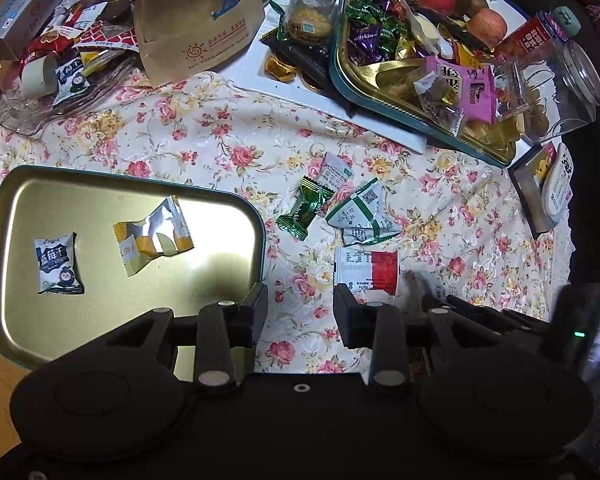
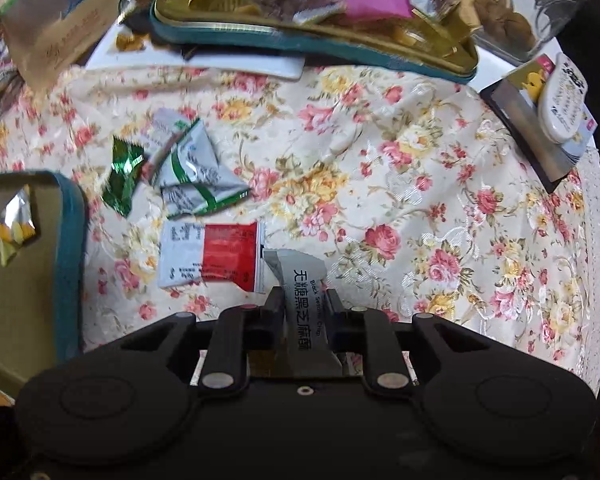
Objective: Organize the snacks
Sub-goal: 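Lift the white black-sesame packet with the right gripper, then lower the left gripper toward the green-white packet while the right gripper holds the white packet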
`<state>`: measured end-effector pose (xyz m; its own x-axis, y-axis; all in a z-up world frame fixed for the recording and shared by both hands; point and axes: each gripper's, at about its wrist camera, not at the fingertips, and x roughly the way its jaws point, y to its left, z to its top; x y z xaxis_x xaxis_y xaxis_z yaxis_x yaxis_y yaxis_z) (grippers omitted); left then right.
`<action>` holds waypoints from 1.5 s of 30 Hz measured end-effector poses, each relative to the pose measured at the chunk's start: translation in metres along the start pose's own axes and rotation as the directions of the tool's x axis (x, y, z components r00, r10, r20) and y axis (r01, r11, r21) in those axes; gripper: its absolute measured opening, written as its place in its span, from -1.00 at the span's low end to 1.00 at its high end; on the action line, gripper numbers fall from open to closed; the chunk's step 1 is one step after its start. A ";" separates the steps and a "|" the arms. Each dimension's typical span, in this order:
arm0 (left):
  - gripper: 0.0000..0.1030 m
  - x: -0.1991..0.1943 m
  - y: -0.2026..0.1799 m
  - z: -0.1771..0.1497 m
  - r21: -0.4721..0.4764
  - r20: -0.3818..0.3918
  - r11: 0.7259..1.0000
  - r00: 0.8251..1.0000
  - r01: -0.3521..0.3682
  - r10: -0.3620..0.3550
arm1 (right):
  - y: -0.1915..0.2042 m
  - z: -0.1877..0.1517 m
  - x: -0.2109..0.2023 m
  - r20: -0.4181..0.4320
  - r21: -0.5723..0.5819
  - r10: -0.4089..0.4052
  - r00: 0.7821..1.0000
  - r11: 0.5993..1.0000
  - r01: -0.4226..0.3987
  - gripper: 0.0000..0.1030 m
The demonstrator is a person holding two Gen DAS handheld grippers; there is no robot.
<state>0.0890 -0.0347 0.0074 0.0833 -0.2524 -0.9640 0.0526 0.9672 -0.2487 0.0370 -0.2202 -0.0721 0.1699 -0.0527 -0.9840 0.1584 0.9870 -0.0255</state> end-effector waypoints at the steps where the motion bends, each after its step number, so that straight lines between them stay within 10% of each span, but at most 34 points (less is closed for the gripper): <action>1: -0.14 0.002 -0.002 0.000 -0.005 -0.004 1.000 1.000 0.005 -0.005 | -0.003 0.001 -0.007 0.007 0.019 0.013 1.000 1.000 -0.013 -0.60; 10: -0.15 0.022 -0.039 0.000 0.031 0.044 0.999 0.999 0.027 -0.028 | -0.035 0.012 -0.083 0.071 0.219 0.179 0.981 0.957 -0.190 -0.60; 18: -0.15 0.052 -0.063 0.011 0.041 0.117 0.998 0.992 0.046 -0.051 | -0.076 0.001 -0.115 0.142 0.382 0.138 0.980 0.906 -0.182 -0.58; 37: -0.08 0.112 -0.091 0.019 -0.041 0.157 0.990 0.978 -0.133 0.138 | -0.122 -0.023 -0.149 0.192 0.503 0.223 0.956 0.813 -0.291 -0.58; 45: -0.09 0.114 -0.067 0.027 -0.194 0.127 0.981 0.991 -0.021 0.046 | -0.122 -0.024 -0.154 0.207 0.507 0.224 0.952 0.808 -0.300 -0.58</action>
<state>0.1215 -0.1290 -0.0832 0.2111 -0.2095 -0.9547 -0.1433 0.9596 -0.2422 -0.0323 -0.3288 0.0787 0.3982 0.1396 -0.9066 0.5698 0.7369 0.3637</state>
